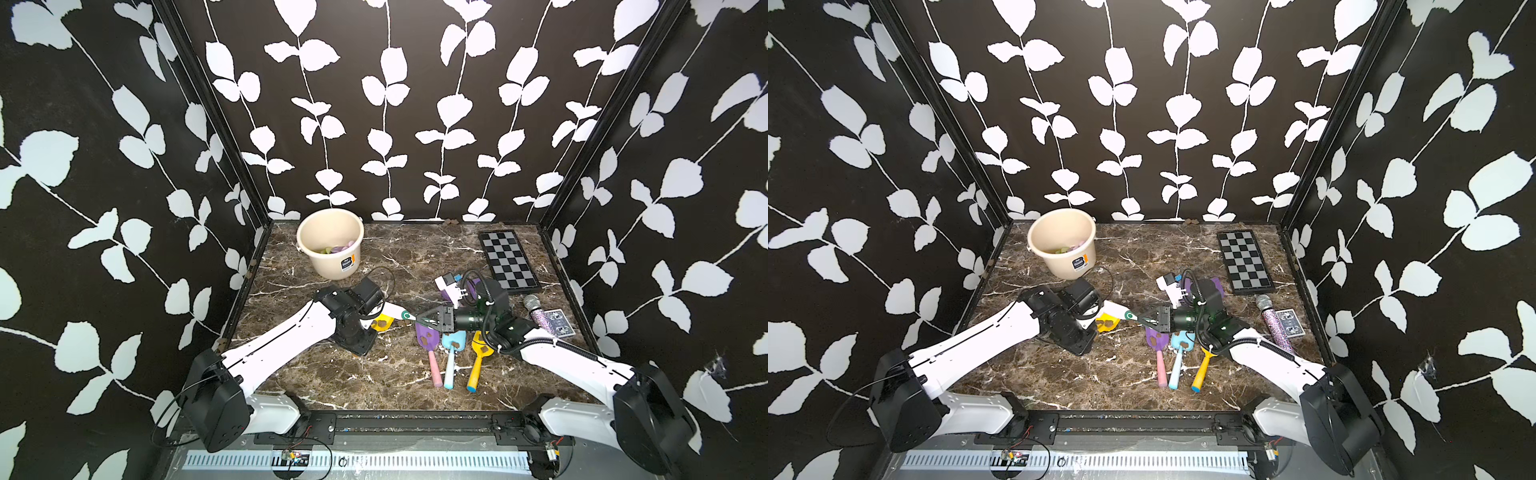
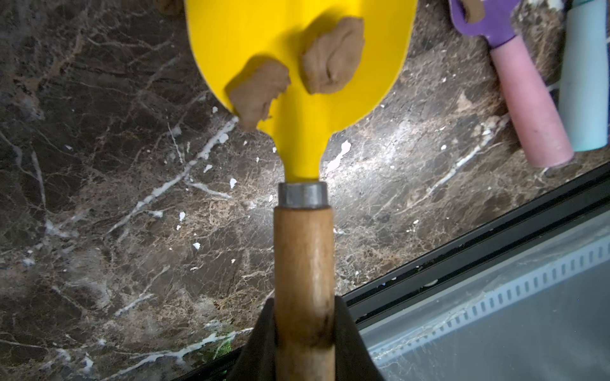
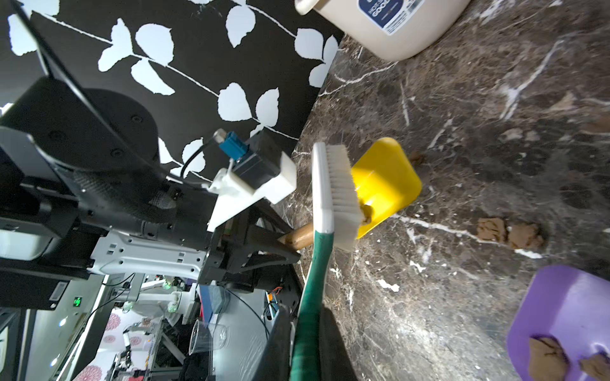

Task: Brush the soil off the hand trowel and place it into the bucket
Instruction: Brush off the soil from the hand trowel.

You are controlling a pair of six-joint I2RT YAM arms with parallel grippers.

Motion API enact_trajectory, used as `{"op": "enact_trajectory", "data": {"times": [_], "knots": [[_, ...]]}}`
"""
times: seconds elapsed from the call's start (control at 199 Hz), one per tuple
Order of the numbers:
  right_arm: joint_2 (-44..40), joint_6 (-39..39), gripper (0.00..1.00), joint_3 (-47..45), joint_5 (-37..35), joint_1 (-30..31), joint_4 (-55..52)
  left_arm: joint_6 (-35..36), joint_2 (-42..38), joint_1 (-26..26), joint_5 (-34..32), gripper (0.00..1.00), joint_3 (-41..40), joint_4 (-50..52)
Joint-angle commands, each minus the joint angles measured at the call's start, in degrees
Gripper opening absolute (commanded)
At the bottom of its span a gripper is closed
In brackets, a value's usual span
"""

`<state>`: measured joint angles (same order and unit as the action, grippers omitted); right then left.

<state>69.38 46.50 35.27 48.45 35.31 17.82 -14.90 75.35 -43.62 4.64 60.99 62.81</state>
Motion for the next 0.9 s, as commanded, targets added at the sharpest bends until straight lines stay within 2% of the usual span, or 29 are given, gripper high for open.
{"op": "enact_trajectory", "data": {"times": [0.0,0.196,0.432,0.898], "knots": [[-0.52,-0.12,0.00,1.36,2.99,1.38,4.28,1.01,-0.36,0.70,-0.59,0.00,-0.50,-0.78],[1.22,-2.88,0.00,1.42,1.97,2.31,0.17,0.96,-0.42,1.13,0.06,0.00,-0.58,-1.12],[1.29,-6.88,0.00,1.05,-2.50,2.14,-5.61,0.22,-0.86,1.40,0.50,0.00,-1.38,-1.16],[-7.29,-8.79,0.00,0.42,-10.79,-1.07,-12.01,0.14,-0.21,1.42,3.37,0.00,-2.33,-2.07]]}}
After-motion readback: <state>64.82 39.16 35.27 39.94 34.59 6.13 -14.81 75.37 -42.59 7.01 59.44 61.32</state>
